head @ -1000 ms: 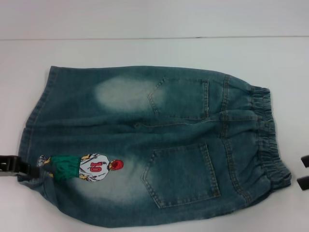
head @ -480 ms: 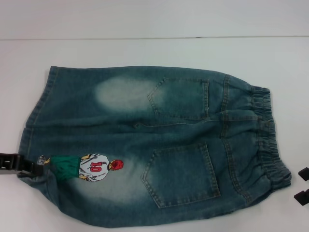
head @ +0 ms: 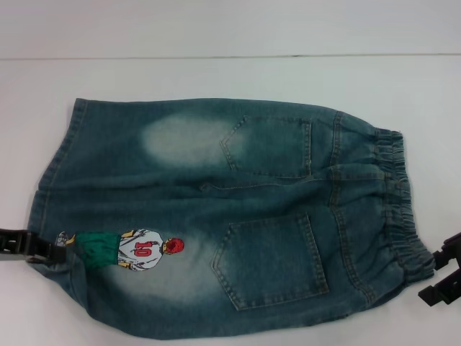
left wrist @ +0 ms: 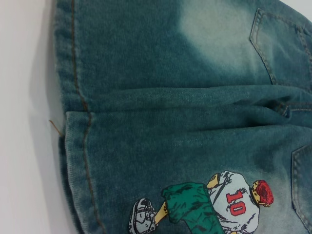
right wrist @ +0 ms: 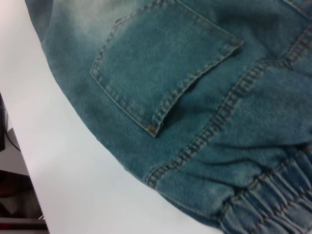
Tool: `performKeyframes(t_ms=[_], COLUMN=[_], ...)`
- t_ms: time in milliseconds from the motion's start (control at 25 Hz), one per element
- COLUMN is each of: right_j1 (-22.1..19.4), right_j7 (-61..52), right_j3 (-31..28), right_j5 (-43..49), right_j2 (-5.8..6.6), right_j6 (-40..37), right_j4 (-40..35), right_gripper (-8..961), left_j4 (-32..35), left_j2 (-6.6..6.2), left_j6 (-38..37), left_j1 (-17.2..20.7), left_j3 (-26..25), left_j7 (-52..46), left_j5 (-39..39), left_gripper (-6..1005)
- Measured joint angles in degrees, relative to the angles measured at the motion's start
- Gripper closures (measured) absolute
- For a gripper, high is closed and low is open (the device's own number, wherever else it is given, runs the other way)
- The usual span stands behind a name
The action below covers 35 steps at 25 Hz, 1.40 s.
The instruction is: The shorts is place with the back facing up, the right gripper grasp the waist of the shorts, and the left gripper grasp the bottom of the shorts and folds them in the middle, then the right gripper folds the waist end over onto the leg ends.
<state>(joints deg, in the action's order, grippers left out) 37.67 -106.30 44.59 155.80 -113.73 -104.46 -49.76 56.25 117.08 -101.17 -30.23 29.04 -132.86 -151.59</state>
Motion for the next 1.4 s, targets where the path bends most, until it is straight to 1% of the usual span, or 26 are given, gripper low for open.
performKeyframes(t_ms=[200,600,720,920,1120,1240,1400], right_j1=[0.11,0.02,-0.21,-0.41,-0.79,-1.35,-2.99], right_j7=[0.25,0.24,0.19,0.26,0.6,1.88,4.08], right_j3=[1.04,1.91,1.9,1.59,-0.72,-4.43,-10.5], right_j5=[0.04,0.04,0.04,-0.14,-0.77,-2.38,-8.58], right_j2=[-1.03,-1.22,-1.23,-1.23,-1.11,-0.78,0.42], right_j6=[1.76,2.59,2.6,2.62,2.4,2.22,1.93], right_j4=[-0.01,0.01,-0.01,-0.13,-0.59,-0.62,1.46], right_gripper=[131,316,539,777,910,910,910], left_j4=[-0.04,-0.09,-0.09,-0.08,0.28,0.3,0.15], left_j2=[0.03,0.08,0.08,-0.06,-0.35,-0.56,-0.85], left_j6=[0.24,-0.04,-0.17,-0.23,-0.31,-0.01,1.15], left_j1=[0.25,0.4,0.42,0.27,0.52,0.57,0.6], left_j3=[0.01,-0.01,-0.07,-0.11,-0.63,-2.56,-3.87], left_j7=[0.11,0.15,0.15,0.06,-0.21,-0.23,-0.21], left_j5=[-0.01,0.6,0.71,1.56,3.5,4.79,5.59], left_gripper=[978,978,978,978,978,978,978])
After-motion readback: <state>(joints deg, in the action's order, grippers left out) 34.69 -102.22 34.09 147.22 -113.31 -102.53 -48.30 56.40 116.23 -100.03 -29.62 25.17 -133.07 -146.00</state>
